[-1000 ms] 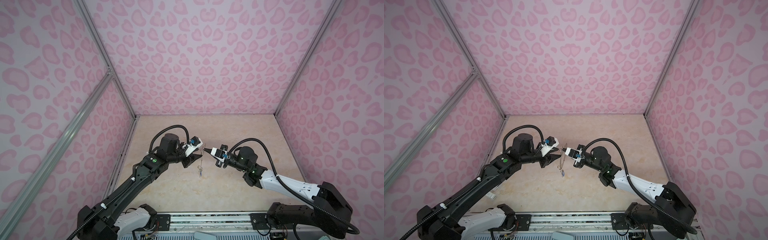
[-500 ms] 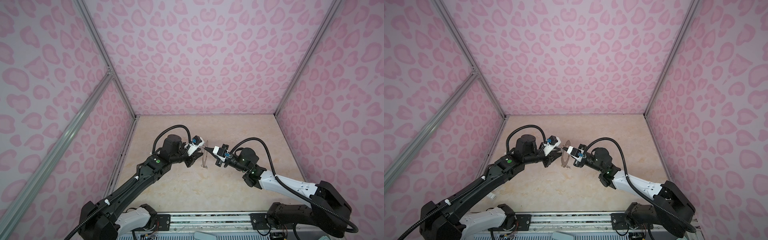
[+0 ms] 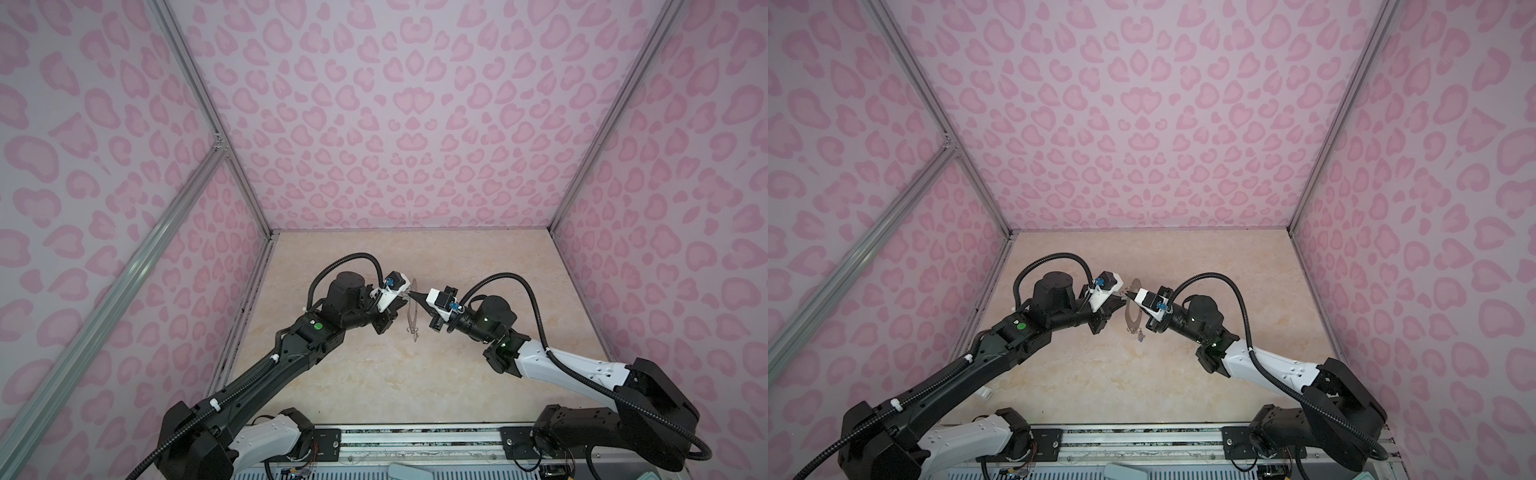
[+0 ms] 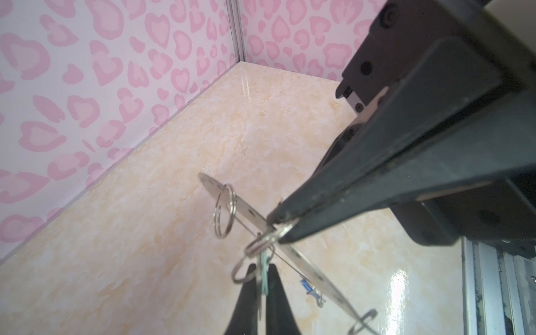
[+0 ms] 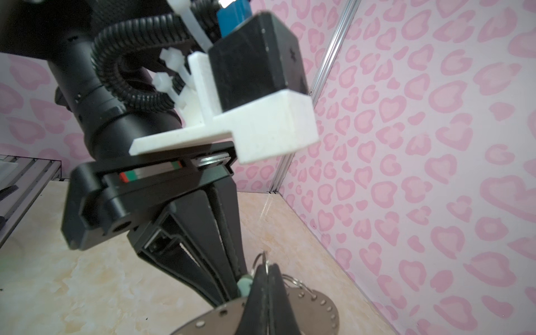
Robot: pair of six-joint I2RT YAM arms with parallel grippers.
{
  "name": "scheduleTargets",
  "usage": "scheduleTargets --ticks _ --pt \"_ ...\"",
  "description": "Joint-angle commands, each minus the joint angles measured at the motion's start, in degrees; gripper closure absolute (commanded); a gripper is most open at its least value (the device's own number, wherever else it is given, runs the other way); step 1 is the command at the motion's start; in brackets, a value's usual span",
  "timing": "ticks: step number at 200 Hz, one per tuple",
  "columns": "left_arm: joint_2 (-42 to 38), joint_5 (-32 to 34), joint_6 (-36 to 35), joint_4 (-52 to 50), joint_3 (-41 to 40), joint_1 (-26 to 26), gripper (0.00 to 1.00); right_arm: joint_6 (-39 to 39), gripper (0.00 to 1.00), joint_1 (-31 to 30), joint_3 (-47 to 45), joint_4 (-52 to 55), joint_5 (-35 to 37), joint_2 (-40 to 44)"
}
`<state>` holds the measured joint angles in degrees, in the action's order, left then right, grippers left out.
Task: Attach keys to a key ring
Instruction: Insert the key into the keyring.
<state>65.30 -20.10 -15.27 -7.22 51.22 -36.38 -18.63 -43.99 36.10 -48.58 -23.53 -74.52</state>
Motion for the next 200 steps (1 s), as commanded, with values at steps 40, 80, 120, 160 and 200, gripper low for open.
scheduleTargets --ticks 40,80,120,160,200 --pt "-0.2 -3.1 -1.6 0.5 -0.9 -0.4 0.97 1.6 1.0 0.0 -0.7 -7.0 1.8 -0.5" --pt "0.1 -6.9 -2.4 0.1 -0.8 -0.4 0.97 4.0 1.0 0.8 -1.2 -10.3 1.3 -1.6" --pt "-0.1 -11.3 -4.4 -0.3 -0.5 -0.4 0.97 6.0 1.0 2.0 -1.8 -12.9 -1.9 -2.2" --pt "-1.4 -7.2 -5.3 -0.4 -1.0 -0.3 0.77 7.7 1.0 3.6 -2.3 -13.9 -7.0 -2.2" --pt "-6.3 -4.0 -5.6 -0.5 -2.8 2.0 0.65 9.8 1.0 5.7 -2.4 -14.4 -11.6 -2.2"
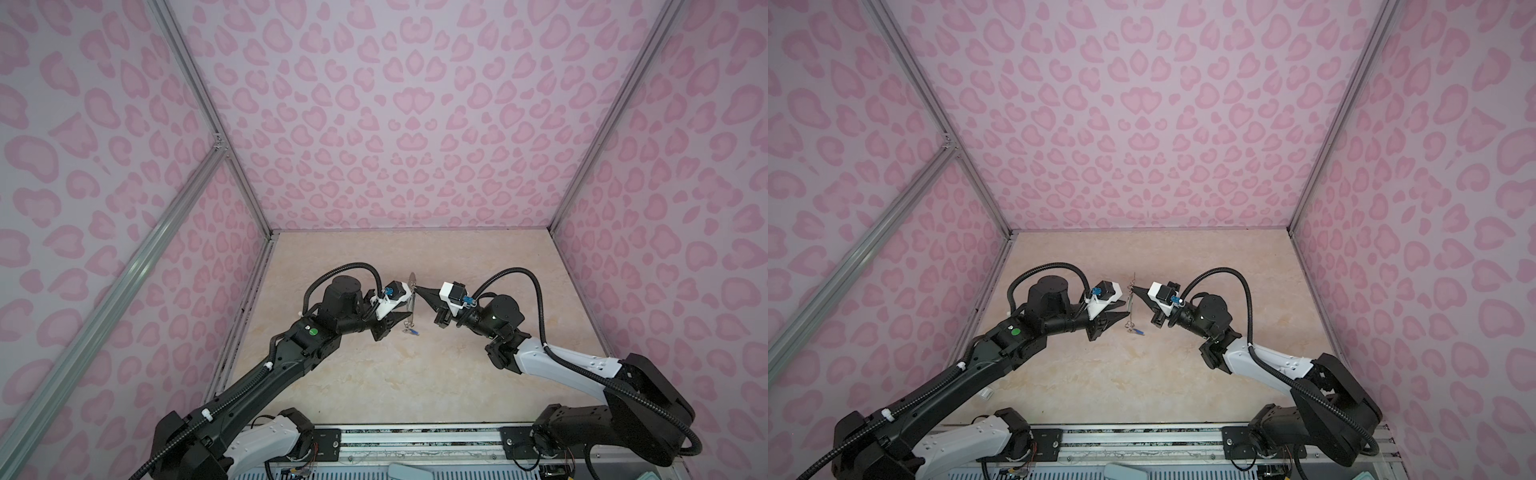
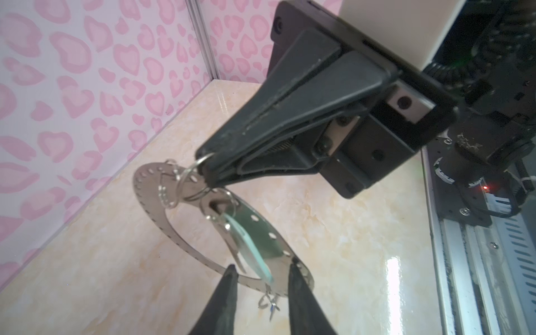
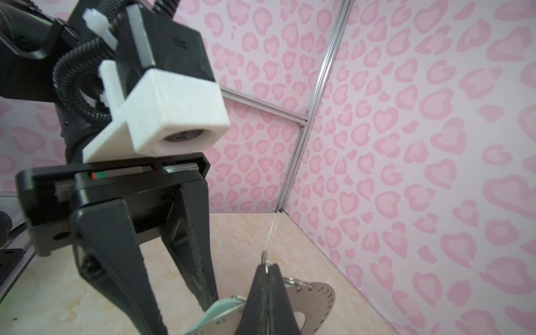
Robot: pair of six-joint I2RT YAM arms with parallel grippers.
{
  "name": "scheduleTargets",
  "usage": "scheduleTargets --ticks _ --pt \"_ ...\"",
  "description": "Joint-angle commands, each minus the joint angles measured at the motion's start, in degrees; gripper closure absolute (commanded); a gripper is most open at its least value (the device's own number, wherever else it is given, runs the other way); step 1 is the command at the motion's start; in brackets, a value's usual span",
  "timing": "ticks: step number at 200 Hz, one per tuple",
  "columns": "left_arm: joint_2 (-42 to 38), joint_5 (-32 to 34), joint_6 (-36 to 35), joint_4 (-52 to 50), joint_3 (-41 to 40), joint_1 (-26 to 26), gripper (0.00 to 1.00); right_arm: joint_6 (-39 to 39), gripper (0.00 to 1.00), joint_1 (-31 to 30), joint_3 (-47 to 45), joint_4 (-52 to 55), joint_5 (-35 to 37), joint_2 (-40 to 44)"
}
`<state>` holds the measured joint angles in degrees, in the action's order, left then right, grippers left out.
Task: Attach keys to a key ring
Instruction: Insert the key into the keyring.
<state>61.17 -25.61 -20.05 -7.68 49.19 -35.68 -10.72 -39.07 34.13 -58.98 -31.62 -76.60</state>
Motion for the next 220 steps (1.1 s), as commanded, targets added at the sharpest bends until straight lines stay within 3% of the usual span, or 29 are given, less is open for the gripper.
scheduleTargets --ticks 1,43,115,220 --pt "-2.2 1.5 -0.8 0.0 -0.9 1.3 0.65 1.8 1.0 0.7 -0.4 -4.0 -3.7 -0.1" --pt "-4.9 -0.6 -1.1 1.1 0.1 4.3 0.65 2.9 1.0 1.3 0.9 -3.7 -7.2 -1.1" --pt "-1.5 -10.2 -0.7 1.3 4.6 5.0 0.73 3.5 1.0 1.3 1.6 -3.5 -9.6 -1.6" --pt "0.2 -11.4 -1.7 0.1 5.4 5.0 0.83 4.6 1.0 1.1 2.6 -3.8 -13.6 -2.5"
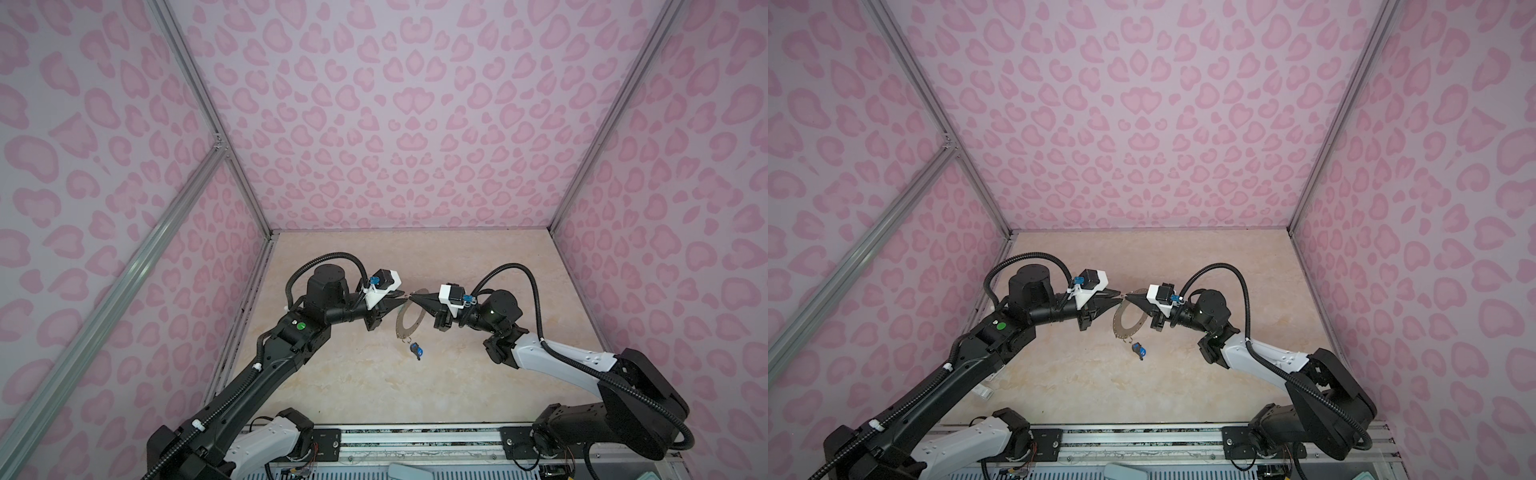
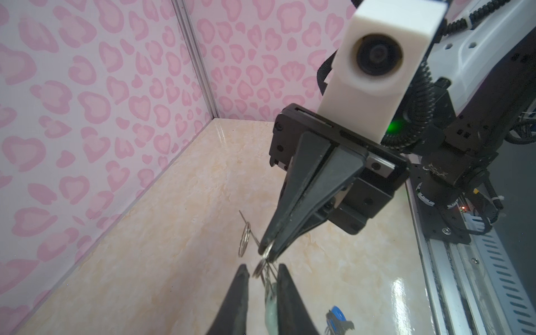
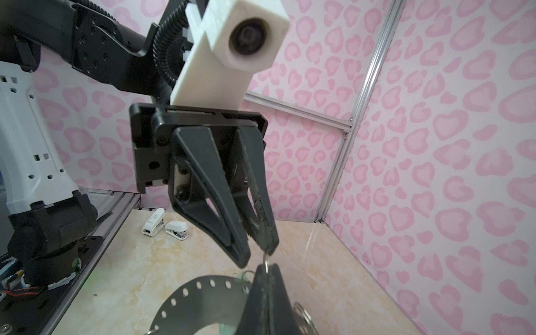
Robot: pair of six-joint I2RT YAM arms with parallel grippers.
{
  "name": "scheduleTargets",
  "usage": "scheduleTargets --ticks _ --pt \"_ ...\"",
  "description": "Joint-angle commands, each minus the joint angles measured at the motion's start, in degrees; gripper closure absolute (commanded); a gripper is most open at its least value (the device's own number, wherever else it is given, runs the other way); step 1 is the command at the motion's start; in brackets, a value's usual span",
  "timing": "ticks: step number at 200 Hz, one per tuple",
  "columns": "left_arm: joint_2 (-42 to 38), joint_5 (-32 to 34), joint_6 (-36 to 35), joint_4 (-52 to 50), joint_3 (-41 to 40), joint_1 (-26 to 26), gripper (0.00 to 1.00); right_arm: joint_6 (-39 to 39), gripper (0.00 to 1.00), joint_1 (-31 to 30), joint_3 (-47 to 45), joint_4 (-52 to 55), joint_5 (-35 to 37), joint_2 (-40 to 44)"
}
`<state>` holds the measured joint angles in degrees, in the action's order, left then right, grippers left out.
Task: Attach keys to a key ring
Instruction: Insert the key into the keyring.
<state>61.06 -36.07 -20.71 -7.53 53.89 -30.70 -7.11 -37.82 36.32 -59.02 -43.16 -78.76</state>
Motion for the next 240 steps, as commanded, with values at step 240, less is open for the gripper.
scheduleTargets --ticks 240 --pt "7.2 20.8 -14.3 -25.9 17.2 -5.6 0.97 -17.0 0.79 -2.3 5.3 21.8 8.1 5.2"
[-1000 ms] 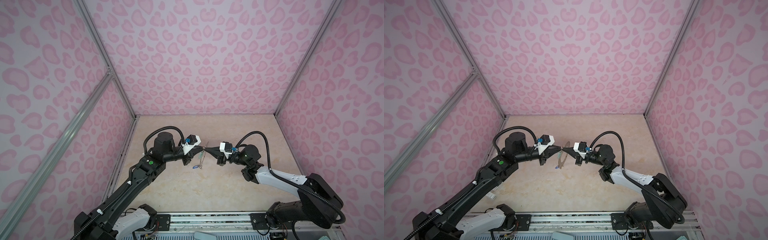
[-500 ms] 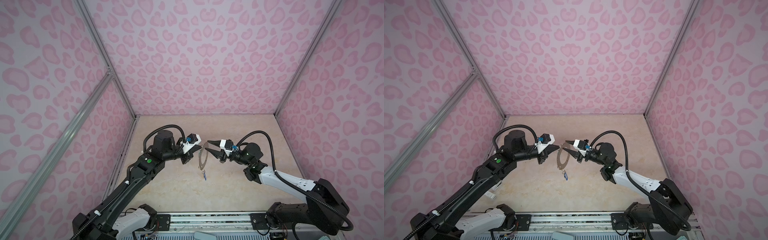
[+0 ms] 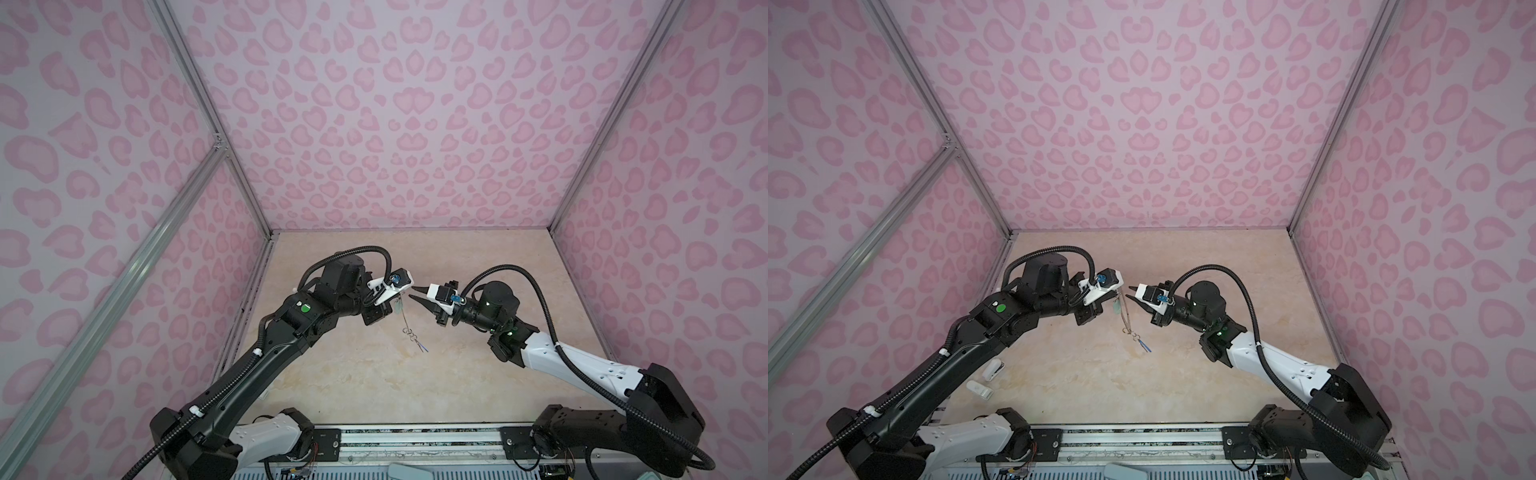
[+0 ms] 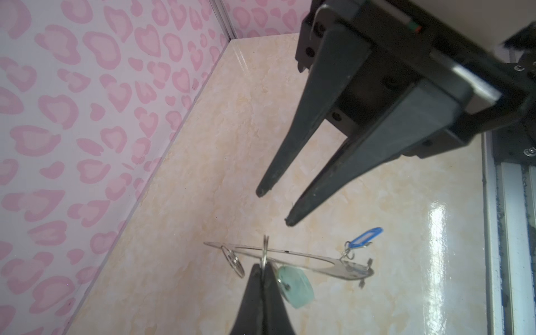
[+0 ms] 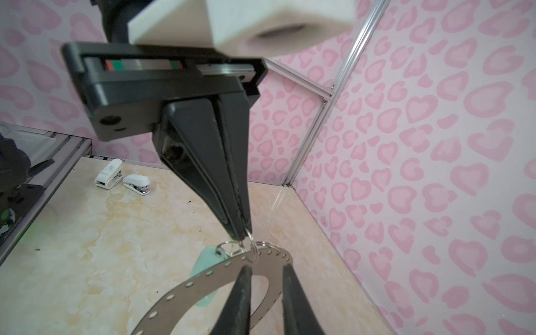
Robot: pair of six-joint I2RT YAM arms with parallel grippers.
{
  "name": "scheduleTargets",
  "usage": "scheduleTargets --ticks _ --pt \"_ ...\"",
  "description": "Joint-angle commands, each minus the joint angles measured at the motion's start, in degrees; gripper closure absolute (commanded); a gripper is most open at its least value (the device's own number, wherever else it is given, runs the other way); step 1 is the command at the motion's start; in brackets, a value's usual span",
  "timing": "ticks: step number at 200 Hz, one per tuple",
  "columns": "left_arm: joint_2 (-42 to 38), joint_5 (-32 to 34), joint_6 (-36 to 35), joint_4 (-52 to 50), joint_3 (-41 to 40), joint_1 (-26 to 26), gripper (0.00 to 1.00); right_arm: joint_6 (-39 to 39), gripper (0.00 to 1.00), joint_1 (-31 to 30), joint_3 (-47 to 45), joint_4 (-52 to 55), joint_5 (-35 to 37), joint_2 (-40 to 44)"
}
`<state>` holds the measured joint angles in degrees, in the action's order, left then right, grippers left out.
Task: Attach keys to a key ring
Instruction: Insert the key into the keyring.
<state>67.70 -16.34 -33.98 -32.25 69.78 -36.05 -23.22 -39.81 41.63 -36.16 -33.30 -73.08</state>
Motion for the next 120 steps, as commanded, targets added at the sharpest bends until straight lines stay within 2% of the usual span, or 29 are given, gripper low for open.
scheduleTargets --ticks 1,36,120 --pt "0.6 1.0 -1.0 -1.2 1.4 -0.3 0.97 -0.9 0.79 -0.3 -0.1 -1.1 -1.8 -0.5" --pt "0.4 0.4 -1.2 -1.8 1.9 -0.7 0.97 -3.7 0.79 -1.9 1.9 3.4 -0.6 -1.1" --pt "-0.7 -1.8 -2.4 -2.3 1.1 -1.4 0.97 -3.5 0.84 -3.0 1.1 0.9 3.6 -1.8"
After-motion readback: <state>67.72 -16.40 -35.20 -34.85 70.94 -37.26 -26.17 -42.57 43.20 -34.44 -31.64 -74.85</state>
